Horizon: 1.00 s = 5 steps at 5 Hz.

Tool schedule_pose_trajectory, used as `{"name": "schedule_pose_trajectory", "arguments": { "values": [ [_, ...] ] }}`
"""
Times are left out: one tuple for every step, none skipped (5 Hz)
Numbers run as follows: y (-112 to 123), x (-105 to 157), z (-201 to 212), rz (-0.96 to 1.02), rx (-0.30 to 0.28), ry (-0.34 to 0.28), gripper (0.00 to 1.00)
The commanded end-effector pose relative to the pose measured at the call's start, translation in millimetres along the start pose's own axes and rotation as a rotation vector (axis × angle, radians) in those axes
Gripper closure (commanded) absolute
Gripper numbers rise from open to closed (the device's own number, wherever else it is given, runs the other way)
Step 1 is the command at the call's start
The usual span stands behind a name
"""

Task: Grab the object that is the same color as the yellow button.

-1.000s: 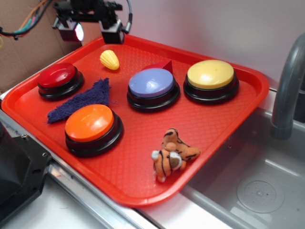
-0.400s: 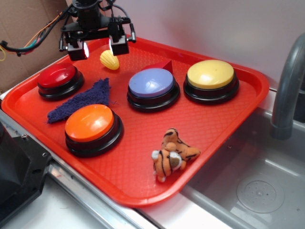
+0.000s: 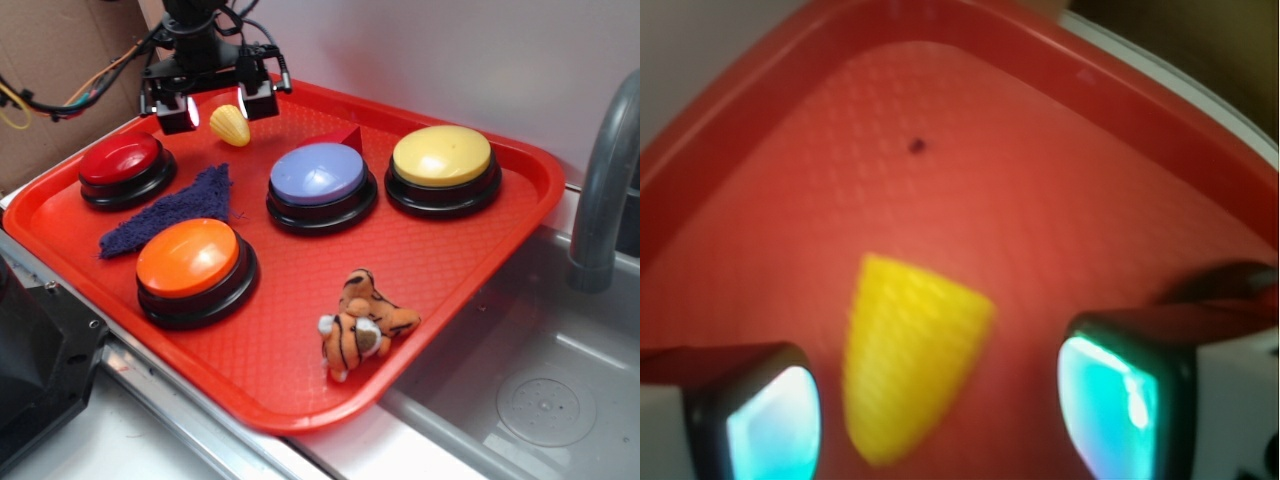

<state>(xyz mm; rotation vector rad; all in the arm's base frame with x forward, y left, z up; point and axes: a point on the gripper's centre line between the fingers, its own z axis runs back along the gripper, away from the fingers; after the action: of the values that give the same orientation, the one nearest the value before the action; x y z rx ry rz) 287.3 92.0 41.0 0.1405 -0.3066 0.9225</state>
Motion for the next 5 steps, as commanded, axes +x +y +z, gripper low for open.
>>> {"name": "schedule_pose_trajectory", "arguments": {
  "values": [
    [18.4, 22.9, -21.3, 0.02, -0.006, -0.009, 0.0],
    [17.0, 18.5, -30.5, 0.013, 0.012, 0.035, 1.0],
    [11.0, 14.3, -24.3, -0.062, 0.003, 0.048, 1.0],
    [-4.6, 14.8, 18.3, -0.295, -0.019, 0.066, 1.0],
    [-17.9, 13.5, 53.2, -0.453, -0.034, 0.061, 1.0]
  ]
}}
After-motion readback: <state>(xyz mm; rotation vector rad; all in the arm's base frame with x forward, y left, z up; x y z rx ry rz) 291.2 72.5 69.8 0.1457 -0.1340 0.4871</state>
